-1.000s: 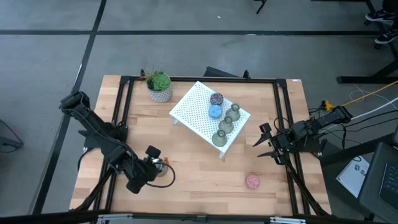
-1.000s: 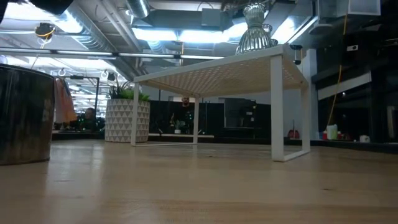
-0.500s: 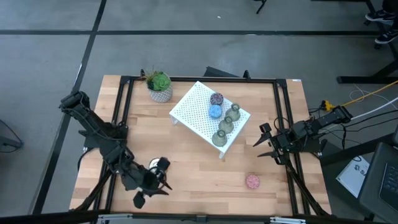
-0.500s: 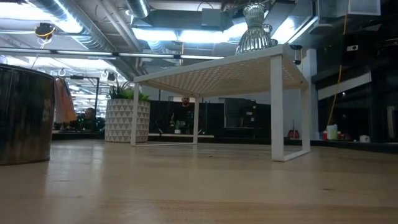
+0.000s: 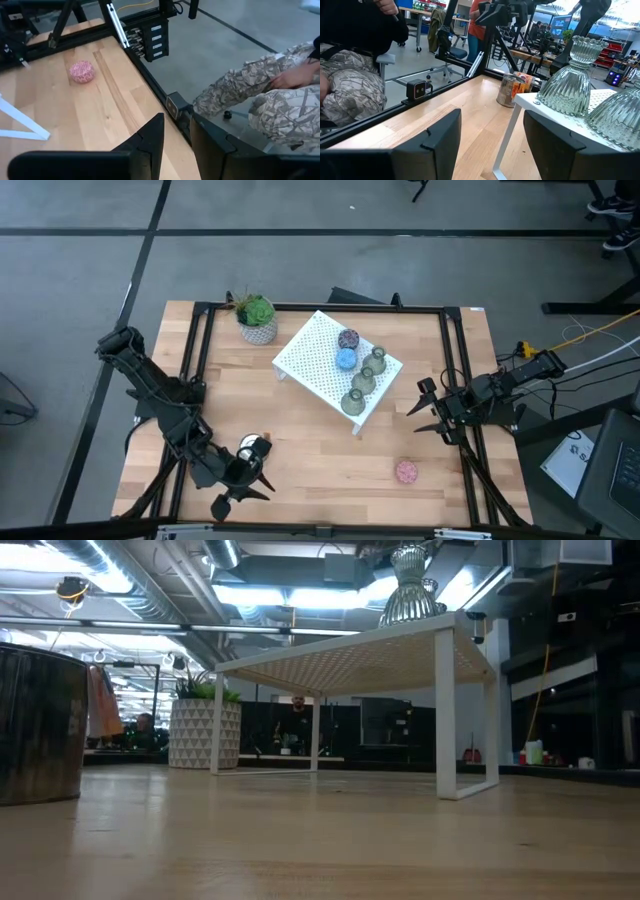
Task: Pick & Place candle stick holders
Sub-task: Put the pink patterned scented candle on the shelf aligned with the other blue patterned scented candle
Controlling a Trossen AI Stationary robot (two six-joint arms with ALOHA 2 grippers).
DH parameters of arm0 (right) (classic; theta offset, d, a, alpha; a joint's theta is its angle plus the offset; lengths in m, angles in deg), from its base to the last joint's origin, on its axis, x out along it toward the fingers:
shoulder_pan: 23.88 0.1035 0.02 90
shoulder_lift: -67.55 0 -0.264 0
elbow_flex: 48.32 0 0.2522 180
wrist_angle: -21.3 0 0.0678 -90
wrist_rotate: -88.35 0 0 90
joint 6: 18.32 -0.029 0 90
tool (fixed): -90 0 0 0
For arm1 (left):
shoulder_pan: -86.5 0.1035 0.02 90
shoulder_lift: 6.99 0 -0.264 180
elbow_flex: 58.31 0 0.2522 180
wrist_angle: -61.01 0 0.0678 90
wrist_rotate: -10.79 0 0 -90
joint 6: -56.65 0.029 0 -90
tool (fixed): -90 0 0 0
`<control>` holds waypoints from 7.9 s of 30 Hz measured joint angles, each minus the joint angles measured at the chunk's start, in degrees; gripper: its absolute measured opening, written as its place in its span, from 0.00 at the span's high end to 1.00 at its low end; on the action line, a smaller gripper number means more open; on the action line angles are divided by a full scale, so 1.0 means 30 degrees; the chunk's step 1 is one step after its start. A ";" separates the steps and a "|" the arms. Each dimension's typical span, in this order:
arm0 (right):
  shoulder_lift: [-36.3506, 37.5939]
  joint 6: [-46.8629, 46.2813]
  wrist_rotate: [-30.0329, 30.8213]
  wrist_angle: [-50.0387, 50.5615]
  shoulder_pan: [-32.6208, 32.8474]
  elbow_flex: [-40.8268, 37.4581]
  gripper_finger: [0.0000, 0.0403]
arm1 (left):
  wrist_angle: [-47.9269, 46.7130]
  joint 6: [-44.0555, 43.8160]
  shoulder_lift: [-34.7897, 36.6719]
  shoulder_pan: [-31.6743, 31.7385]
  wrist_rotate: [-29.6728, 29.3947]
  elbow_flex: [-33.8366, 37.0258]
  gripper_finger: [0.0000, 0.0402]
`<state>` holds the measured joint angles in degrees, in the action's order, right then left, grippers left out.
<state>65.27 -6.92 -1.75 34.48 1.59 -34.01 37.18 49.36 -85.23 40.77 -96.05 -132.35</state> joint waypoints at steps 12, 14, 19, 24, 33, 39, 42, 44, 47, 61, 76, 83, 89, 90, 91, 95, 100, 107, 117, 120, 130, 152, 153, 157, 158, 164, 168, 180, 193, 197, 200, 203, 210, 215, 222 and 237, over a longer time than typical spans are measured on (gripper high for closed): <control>0.0000 -0.0001 -0.0007 0.0000 -0.0001 0.0000 0.46 | 0.0722 -0.0677 -0.0686 0.0000 -0.0109 0.0000 0.78; 0.0000 -0.0003 -0.0007 0.0000 0.0000 0.0000 0.46 | 0.0930 -0.0679 -0.0840 -0.0002 -0.0029 0.0000 0.77; 0.0000 -0.0003 -0.0007 0.0007 0.0003 0.0000 0.46 | 0.0874 -0.1328 -0.0976 -0.0157 0.0437 0.0000 0.78; 0.0000 -0.0001 -0.0007 0.0000 -0.0003 0.0000 0.46 | 0.0874 -0.1390 -0.0976 -0.0632 0.0444 0.0000 0.77; 0.0000 -0.0001 -0.0007 0.0000 0.0003 0.0000 0.46 | 0.0867 -0.1565 -0.0976 -0.1380 -0.0006 0.0000 0.78; 0.0000 -0.0003 -0.0007 0.0000 0.0003 0.0000 0.46 | 0.0867 -0.1835 -0.0976 -0.1765 -0.0514 0.0000 0.78; 0.0000 0.0001 -0.0007 0.0001 -0.0002 0.0000 0.46 | 0.0867 -0.1889 -0.0976 -0.1972 -0.0525 0.0000 0.78; 0.0000 -0.0002 -0.0007 0.0000 0.0003 0.0000 0.46 | 0.0864 -0.1894 -0.0976 -0.2085 -0.0544 0.0000 0.78; 0.0000 0.0003 -0.0007 0.0000 -0.0003 0.0000 0.46 | 0.0867 -0.1894 -0.0976 -0.2222 -0.0576 0.0000 0.78; 0.0000 -0.0003 -0.0007 0.0004 -0.0001 0.0000 0.46 | 0.0867 -0.1872 -0.0976 -0.2241 -0.0723 0.0000 0.79; 0.0000 -0.0003 -0.0010 0.0003 0.0003 0.0000 0.46 | 0.5117 0.2991 -0.2098 0.0109 -0.1096 0.0000 0.70; 0.0000 -0.0003 -0.0015 0.0007 -0.0004 0.0000 0.46 | 0.5569 0.3410 -0.1674 0.1428 -0.0386 0.0000 0.60; 0.0000 -0.0002 -0.0015 0.0007 -0.0003 0.0000 0.46 | 0.4919 0.3451 -0.1311 0.2826 -0.0040 0.0000 0.58; 0.0000 -0.0003 -0.0015 0.0007 0.0002 0.0000 0.46 | 0.4682 0.3209 -0.1311 0.2966 -0.0057 0.0000 0.58; 0.0000 -0.0003 -0.0015 0.0007 0.0002 0.0007 0.46 | 0.4420 0.2871 -0.1306 0.3058 -0.0041 0.0000 0.58; 0.0000 -0.0003 -0.0015 0.0007 0.0000 0.0000 0.46 | 0.3382 0.2194 -0.0943 0.2761 0.0067 0.0015 0.59; 0.0000 0.0330 0.0010 0.0005 -0.0004 0.0000 0.46 | 0.3265 0.2763 0.0398 0.2255 0.0314 0.0015 0.60; -0.0004 0.3487 0.0708 -0.0316 0.0003 0.0007 0.46 | 0.1912 0.3185 0.2401 0.2244 0.0452 0.0007 0.60; 0.0000 0.4438 0.0044 -0.6508 -0.0005 0.0007 0.46 | 0.0598 0.3485 0.2900 0.2244 0.0105 0.0007 0.61; 0.0000 0.4928 0.0925 -0.8306 -0.0005 0.0007 0.46 | 0.0590 0.3498 0.2900 0.2277 -0.0517 0.0007 0.61; -0.1272 -0.0558 0.3018 -0.4390 -0.0003 0.2385 0.53 | 0.0262 0.3538 0.2885 0.2280 -0.3881 0.0007 0.61; -1.3932 -0.9681 -0.1770 1.0957 0.0052 1.2754 0.71 | -0.0176 0.3338 0.2863 0.3089 -0.6929 0.0007 0.61; -1.4236 -1.0342 -0.1933 1.1673 0.0066 1.2935 0.71 | -0.0332 0.3338 0.2863 0.3089 -0.6929 0.0007 0.61; -1.5320 -1.2757 -0.2824 1.3595 0.0509 1.3383 0.72 | -0.0951 0.3077 0.2862 0.3088 -0.6906 0.0007 0.61; -1.5549 -1.3330 -0.3110 1.3797 0.0695 1.3391 0.72 | -0.1134 0.2904 0.2863 0.3082 -0.6900 0.0007 0.61; -1.7174 -1.7378 -0.3752 1.3988 0.2828 1.3398 0.72 | -0.1853 0.2024 0.2856 0.3082 -0.6883 0.0007 0.61; -1.8392 -1.9152 -0.3531 1.3389 0.4415 1.3398 0.72 | -0.2035 0.1838 0.2856 0.3082 -0.6870 0.0007 0.61; -2.0130 -1.6906 -0.1090 0.7755 0.5281 1.3340 0.72 | -0.2338 0.0447 0.2856 0.3080 -0.6329 0.0007 0.61; -2.2806 -2.0717 -0.0354 1.1683 0.9449 1.3311 0.72 | -0.4691 -0.3920 0.2863 0.3009 -0.3907 0.0000 0.61; -2.4301 -2.0664 0.1876 1.1738 1.0601 1.3311 0.72 | -0.4728 -0.4324 0.2868 0.3009 -0.3512 0.0000 0.61; -2.5716 -2.0319 0.3227 1.1738 1.0859 1.3304 0.72 | -0.4728 -0.4341 0.2871 0.3009 -0.3483 0.0000 0.61; -2.7287 -2.0203 0.4157 1.1700 1.0916 1.3304 0.72 | -0.4728 -0.4275 0.2871 0.3009 -0.3475 0.0000 0.61; -3.0036 -1.9415 0.5193 1.0861 1.0828 1.3628 0.72 | -0.4750 -0.3511 0.2871 0.3009 -0.3343 0.0000 0.61; -3.0569 -1.7920 0.8147 0.9566 1.0377 1.4278 0.72 | -0.4762 -0.2987 0.2871 0.3009 -0.2832 0.0000 0.61; -3.1617 -1.5731 0.8446 0.4431 0.8881 1.4375 0.72 | -0.4867 -0.1803 0.2871 0.3009 -0.2026 0.0000 0.60; -3.2551 -1.3124 1.0604 0.0404 0.6767 1.7298 0.72 | -0.4610 -0.0689 0.2878 0.3009 0.0572 0.0000 0.60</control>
<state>-32.38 -46.29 30.07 35.70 21.89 17.89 23.35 47.29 -76.60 49.79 -94.33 -132.35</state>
